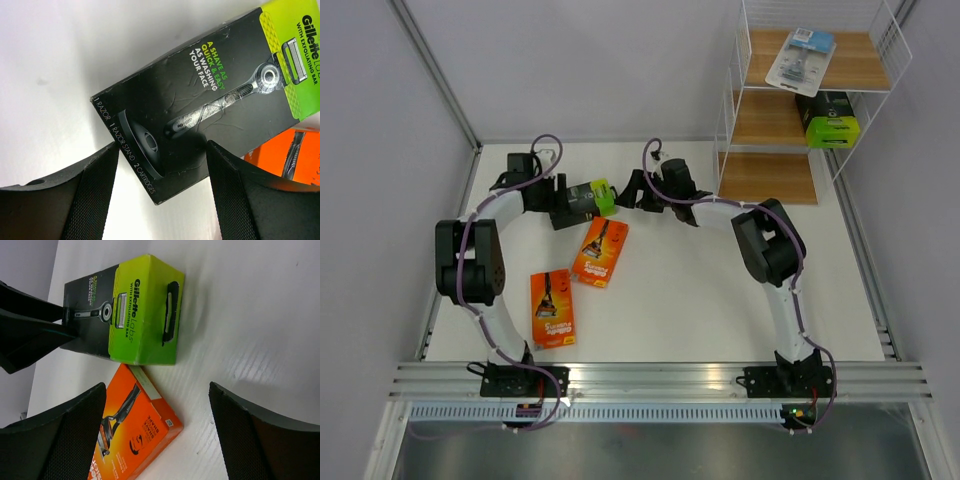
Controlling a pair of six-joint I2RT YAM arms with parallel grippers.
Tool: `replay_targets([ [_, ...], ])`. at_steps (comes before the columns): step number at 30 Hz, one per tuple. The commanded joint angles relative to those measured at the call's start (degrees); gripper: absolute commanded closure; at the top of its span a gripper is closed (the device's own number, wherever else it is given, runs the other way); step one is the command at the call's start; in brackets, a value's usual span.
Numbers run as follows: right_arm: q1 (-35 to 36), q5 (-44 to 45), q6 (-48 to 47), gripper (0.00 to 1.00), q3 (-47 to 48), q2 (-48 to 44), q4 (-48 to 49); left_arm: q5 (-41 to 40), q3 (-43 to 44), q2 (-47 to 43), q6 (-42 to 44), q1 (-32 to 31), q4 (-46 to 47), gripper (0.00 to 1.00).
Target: Place and organize the shaving razors onto the shelf
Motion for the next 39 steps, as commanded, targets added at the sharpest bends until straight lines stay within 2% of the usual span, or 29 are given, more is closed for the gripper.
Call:
replay_targets([
  [1,0.32,2.13,1.72,0.11,1.42,0.32,4.08,-1.30,2.85,2.73,6.96,-5.02,-2.27,0.24],
  [5,0.24,7.14,2.16,0.19,-2.00,-2.40,4.09,-1.30,3.99,3.78,8.19,-5.65,-2.18,0.25],
  [9,-0.29,12.66,2.60,0.21,-11.55,-9.69,5.13,1.33,3.73,3.17,11.27,-5.74,-0.96,0.25],
  [12,-1.86,16.02,3.91,0.29,-18.33,-16.63,5.23,2.82,4.08,3.08,13.28,-6.44,0.02,0.25],
  [13,-2.57,17.07,4.70,0.37,-19.75,-19.26,5.31,3.26,4.35,2.99,14.95,-7.31,0.28,0.25],
  [14,-3.45,16.73,5.23,0.38,-21.16,-20.16,6.45,4.05,4.61,3.08,15.92,-7.93,0.37,0.25],
  [18,-7.84,9.80,6.03,0.40,-24.85,-21.57,9.25,6.07,4.35,2.55,19.79,-11.00,1.68,0.25],
  [21,-7.85,5.93,7.42,0.40,-27.40,-21.57,13.91,8.10,3.64,2.03,22.87,-13.46,2.92,0.25],
  [25,-7.94,5.13,10.77,0.43,-29.34,-20.35,15.16,10.99,3.91,1.85,25.42,-15.93,3.44,0.25],
  [30,-7.94,7.49,10.86,0.45,-31.97,-21.39,12.08,11.62,3.82,1.50,26.12,-16.46,3.53,0.25],
  [34,-7.76,11.01,9.90,0.45,-33.30,-22.10,12.34,9.87,3.64,0.97,25.08,-16.46,3.53,0.25],
  [39,-5.92,10.49,6.75,0.46,-32.42,-21.92,13.14,3.98,5.22,-3.58,17.71,-16.37,2.57,0.24],
])
